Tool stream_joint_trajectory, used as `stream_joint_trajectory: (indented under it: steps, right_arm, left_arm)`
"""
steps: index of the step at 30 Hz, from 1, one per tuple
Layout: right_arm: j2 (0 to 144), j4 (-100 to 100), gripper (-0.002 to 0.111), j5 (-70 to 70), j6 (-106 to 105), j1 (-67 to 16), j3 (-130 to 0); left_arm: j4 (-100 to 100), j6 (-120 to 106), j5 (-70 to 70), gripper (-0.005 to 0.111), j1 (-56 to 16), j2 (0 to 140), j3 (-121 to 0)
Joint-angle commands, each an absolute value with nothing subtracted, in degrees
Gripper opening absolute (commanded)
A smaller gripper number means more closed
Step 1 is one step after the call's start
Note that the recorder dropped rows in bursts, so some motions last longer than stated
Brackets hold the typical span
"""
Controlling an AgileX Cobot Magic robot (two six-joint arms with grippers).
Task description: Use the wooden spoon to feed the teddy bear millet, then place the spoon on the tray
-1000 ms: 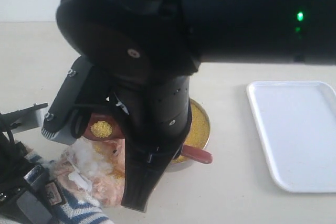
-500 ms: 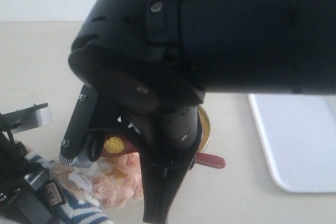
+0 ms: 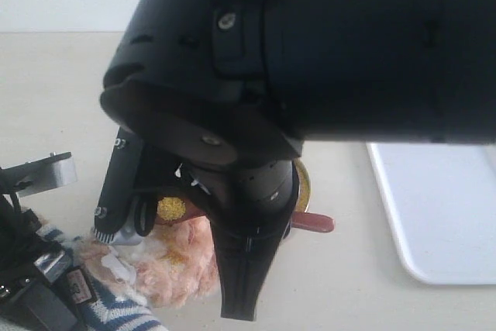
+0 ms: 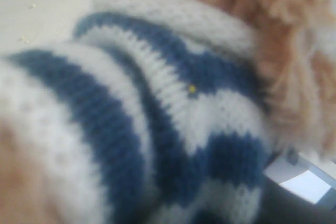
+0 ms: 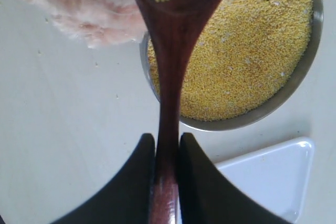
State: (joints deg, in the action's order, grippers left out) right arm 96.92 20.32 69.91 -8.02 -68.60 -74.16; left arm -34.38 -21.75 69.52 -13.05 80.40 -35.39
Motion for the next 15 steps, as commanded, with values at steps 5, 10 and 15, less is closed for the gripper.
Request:
stream_joint_trajectory:
  steps: [5,10,15]
  right_arm:
    - [96.68,21.3,0.0,69.96,-9.13,-68.65,-74.11]
    - [96.68,22.26,0.0,69.96,-9.88,-69.32,-74.11]
    - [96.68,24.89,0.0,69.96,-9.86,-71.76,-74.11]
  left_arm:
    - [-35.56,-22.3,69.96,0.004,-13.23,80.33,-35.64]
    - [-35.56,-22.3,69.96,0.004,-13.23,80.33,-35.64]
    - [-35.56,-22.3,69.96,0.004,-13.23,80.33,-35.64]
